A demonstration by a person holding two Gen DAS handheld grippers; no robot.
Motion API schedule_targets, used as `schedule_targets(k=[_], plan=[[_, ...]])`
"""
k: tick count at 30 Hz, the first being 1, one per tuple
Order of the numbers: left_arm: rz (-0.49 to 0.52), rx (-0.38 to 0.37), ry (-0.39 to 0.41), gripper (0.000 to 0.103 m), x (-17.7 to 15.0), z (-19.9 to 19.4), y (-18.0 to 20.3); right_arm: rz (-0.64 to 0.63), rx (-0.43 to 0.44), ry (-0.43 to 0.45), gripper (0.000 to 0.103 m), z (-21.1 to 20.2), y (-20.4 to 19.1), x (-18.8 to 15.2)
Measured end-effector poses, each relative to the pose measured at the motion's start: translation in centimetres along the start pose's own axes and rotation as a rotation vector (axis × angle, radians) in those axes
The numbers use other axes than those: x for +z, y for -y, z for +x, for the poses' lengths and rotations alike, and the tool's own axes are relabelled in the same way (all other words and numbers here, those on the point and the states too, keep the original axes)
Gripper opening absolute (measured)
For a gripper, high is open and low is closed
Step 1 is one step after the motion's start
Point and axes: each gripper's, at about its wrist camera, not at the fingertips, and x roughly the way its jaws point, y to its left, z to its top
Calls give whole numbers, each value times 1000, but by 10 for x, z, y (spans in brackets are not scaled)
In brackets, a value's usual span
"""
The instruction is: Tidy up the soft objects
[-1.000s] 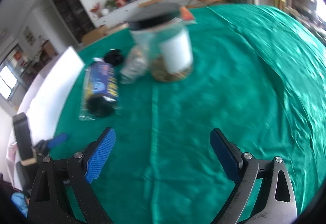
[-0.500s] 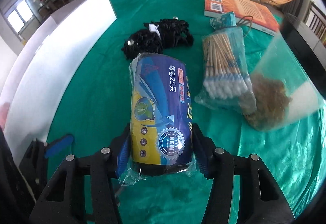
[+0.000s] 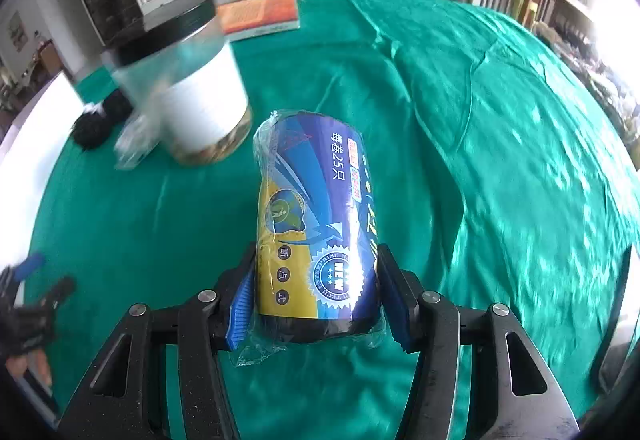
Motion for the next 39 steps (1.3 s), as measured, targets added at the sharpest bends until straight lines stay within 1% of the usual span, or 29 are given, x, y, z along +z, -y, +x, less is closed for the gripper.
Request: schedule_targets(k=[2,3,4,6,7,10,11,13,14,15,17,18,21,25,30,39], plan=[[0,0,0,103,0,0,-1,42,62,35,63,12,11,21],[0,0,0,103,0,0,1,82,72,36,64,12,16,27],[0,1,0,103,0,0,-2,124,85,48,67,8,22,28],[1,1,0,103,0,0,-2,161,128,115,75,-12,23,21],[1,1,0,103,0,0,-2,152,117,146,79,-21,19,16],[1,1,0,103,0,0,-1,90,35,192,81,-45,9,-17],[1,1,0,103,0,-1,0,73,3,186,84,-47,7,-29],[1,1,0,103,-1,-1,2,40,-38,142,84,-42,4,-47],[1,1,0,103,0,-1,0,25,-65,104,84,-34,2,-54],[1,1,0,103,0,-1,-1,14,-89,71,84,-28,0,-58],[1,1,0,103,-1,-1,0,-11,-118,35,84,-19,-5,-63],[1,1,0,103,0,-1,-1,-7,-112,57,85,-20,-4,-66],[1,1,0,103,0,-1,-1,25,-102,49,89,-20,1,-71],[1,1,-1,103,0,-1,-1,20,-103,53,90,-24,0,-77],[1,1,-1,103,-1,-1,1,21,-99,54,90,-19,7,-71],[1,2,-1,103,0,-1,-1,22,-99,54,90,-19,7,-70]])
